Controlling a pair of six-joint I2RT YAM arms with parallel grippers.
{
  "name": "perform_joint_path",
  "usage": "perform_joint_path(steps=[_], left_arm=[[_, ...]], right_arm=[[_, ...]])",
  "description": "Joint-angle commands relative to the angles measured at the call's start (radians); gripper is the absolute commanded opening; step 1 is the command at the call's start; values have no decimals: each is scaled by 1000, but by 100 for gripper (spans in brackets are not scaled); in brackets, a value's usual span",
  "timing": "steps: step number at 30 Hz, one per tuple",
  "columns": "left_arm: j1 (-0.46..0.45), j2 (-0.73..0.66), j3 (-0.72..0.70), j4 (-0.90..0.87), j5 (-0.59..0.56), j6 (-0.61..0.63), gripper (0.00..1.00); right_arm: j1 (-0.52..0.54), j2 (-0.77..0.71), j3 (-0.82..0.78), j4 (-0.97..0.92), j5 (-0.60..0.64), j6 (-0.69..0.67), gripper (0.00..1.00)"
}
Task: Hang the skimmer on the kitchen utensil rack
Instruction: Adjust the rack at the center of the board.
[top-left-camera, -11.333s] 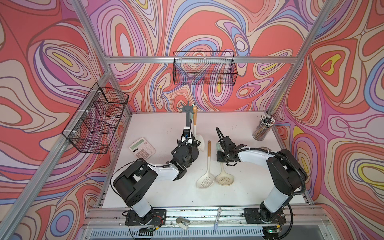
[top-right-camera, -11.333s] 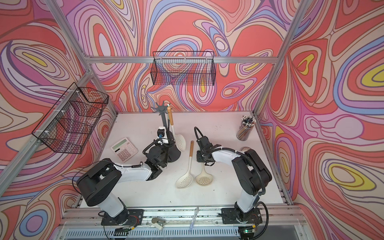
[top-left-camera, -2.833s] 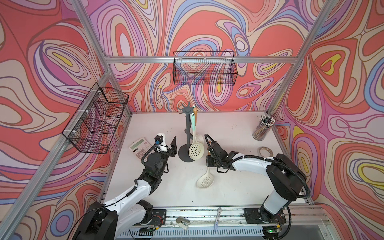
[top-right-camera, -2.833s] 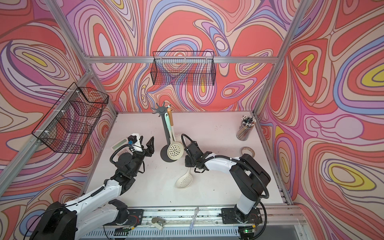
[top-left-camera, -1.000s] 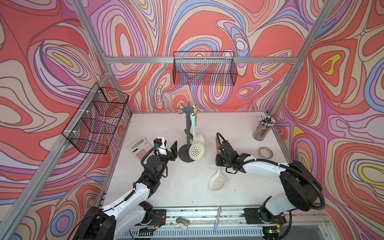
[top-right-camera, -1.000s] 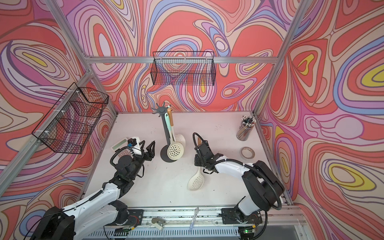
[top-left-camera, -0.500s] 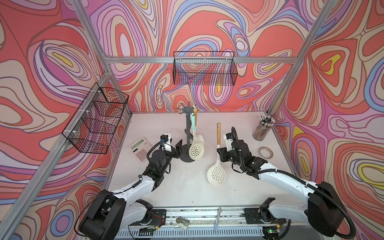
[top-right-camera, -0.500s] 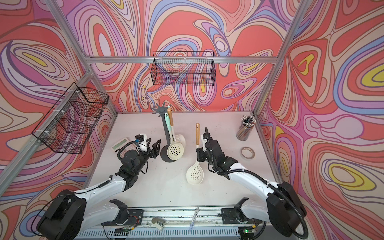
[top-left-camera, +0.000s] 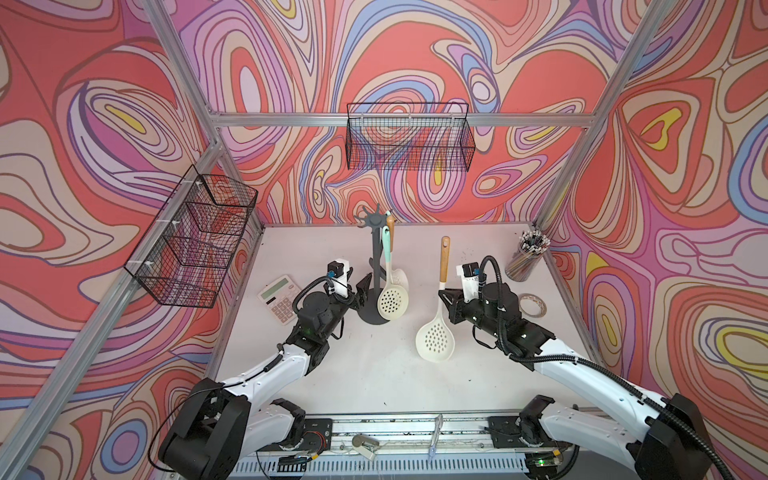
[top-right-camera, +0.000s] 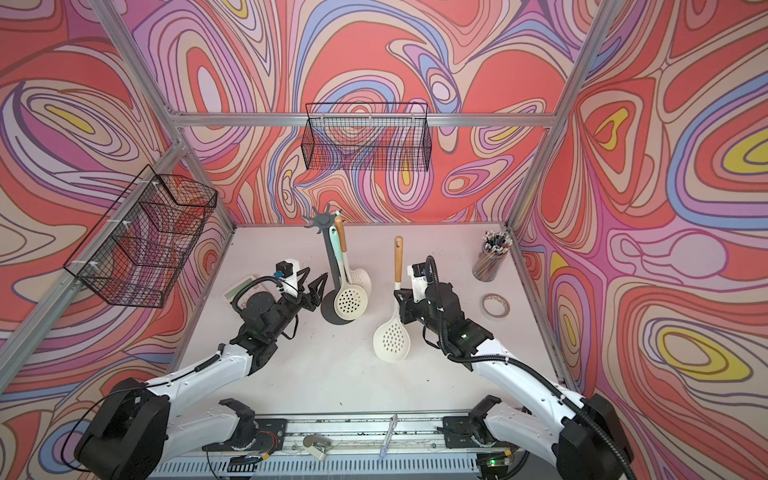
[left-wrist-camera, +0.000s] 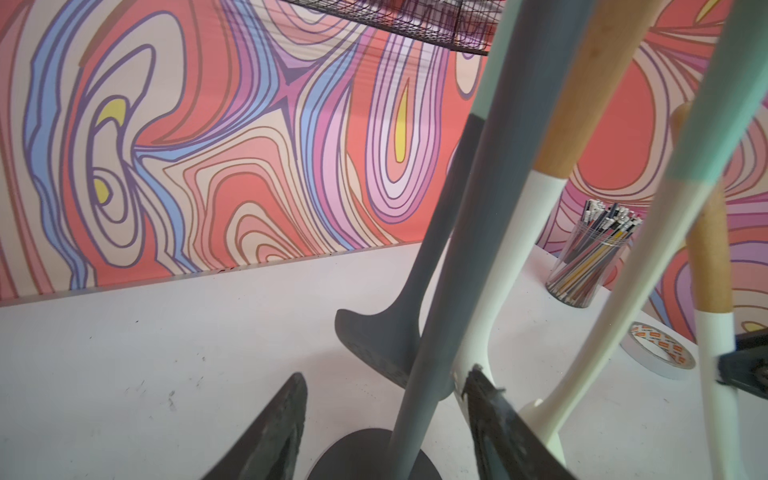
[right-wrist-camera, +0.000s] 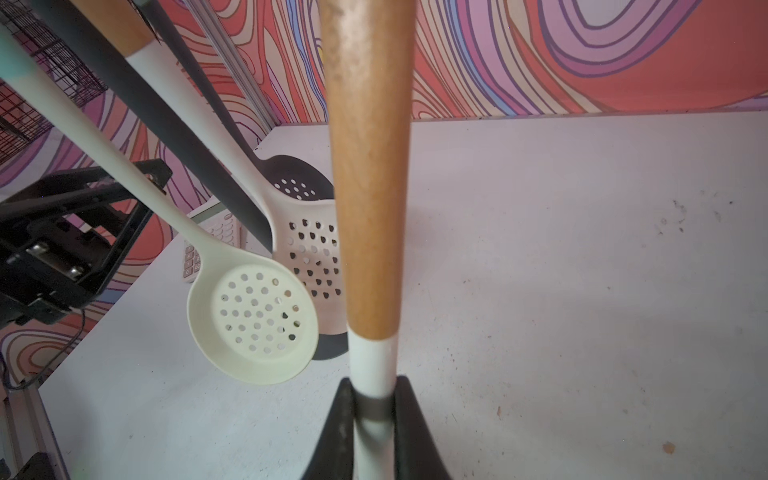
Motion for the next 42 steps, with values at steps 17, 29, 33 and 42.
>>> perform_joint_path(steps=[17, 29, 33, 42], left_arm=[[40, 195, 218, -36, 293, 86, 50], [40, 223, 223, -12, 278, 85, 22], [40, 233, 223, 7, 274, 72, 11], [30, 242, 200, 92, 215, 14, 1]], right_arm=[[-10, -43, 12, 37, 3, -35, 0], [-14, -18, 29, 33, 9, -44, 0], [-15, -6, 34, 35, 11, -44, 0], [-17, 8, 27, 53, 0, -29, 0]])
